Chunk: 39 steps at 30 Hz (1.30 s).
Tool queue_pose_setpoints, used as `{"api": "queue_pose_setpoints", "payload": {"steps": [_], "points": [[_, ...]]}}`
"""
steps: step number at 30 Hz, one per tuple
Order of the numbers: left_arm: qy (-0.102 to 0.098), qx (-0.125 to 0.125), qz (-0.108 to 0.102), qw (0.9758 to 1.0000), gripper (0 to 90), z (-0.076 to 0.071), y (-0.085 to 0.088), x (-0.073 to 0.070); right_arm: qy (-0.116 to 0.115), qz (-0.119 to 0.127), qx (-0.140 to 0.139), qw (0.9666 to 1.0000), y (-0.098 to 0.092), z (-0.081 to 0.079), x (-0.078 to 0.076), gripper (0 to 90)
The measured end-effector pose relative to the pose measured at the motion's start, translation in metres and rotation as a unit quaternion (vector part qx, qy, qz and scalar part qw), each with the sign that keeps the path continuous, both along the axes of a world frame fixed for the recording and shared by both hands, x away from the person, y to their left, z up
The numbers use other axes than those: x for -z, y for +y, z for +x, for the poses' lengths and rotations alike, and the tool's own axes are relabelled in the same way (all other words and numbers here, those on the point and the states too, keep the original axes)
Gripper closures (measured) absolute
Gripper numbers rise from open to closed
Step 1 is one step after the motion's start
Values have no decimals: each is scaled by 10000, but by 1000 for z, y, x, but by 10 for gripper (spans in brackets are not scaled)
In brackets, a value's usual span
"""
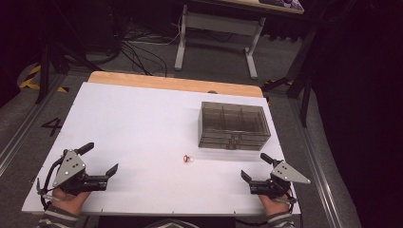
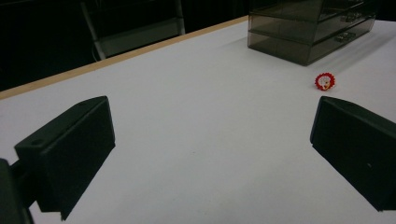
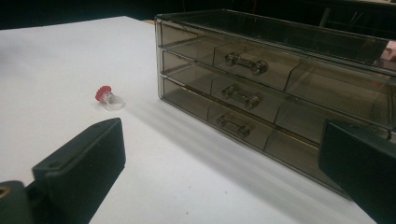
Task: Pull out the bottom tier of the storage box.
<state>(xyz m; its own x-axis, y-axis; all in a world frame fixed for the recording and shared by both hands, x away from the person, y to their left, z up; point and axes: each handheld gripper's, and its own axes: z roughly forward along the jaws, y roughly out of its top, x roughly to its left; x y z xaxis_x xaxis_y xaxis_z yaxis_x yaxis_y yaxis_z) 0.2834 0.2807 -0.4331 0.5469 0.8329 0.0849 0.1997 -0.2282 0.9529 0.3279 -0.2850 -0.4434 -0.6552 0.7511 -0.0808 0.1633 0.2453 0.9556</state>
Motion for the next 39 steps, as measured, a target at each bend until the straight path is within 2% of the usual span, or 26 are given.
{"api": "queue_pose_setpoints", "payload": {"steps": [6, 10, 19, 21, 23, 27, 32, 34, 35, 39], "points": [[14, 1, -17, 10000, 6, 0, 0, 0, 57, 67, 23, 10000, 0, 0, 1, 27], [39, 16, -46, 10000, 7, 0, 1, 0, 54, 18, 0, 10000, 0, 0, 1, 30], [-13, -19, -30, 10000, 7, 1, 1, -1, 86, 45, 23, 9999, 0, -1, 1, 36], [-25, -13, -32, 10000, 7, 1, 1, -1, 85, -2, 2, 10000, 0, 0, 1, 41], [10, 6, -48, 10000, 7, 1, 1, 0, 218, -30, -16, 9998, -1, -1, 0, 63], [-7, 35, -55, 10000, 7, 2, 1, -1, 329, -66, -24, 9994, 1, 0, 1, 75], [13, 32, -41, 10000, 7, 2, 1, 0, 285, -101, -51, 9995, 2, 1, 0, 75], [17, 23, -44, 10000, 7, 2, 1, 0, 291, -151, -75, 9994, 3, 2, 0, 75], [42, 17, -64, 10000, 7, 2, 1, 0, 272, -264, -76, 9993, 3, 3, -2, 75], [55, 3, -69, 10000, 7, 3, 1, 0, 294, -267, -115, 9991, 4, 4, -6, 75]]}}
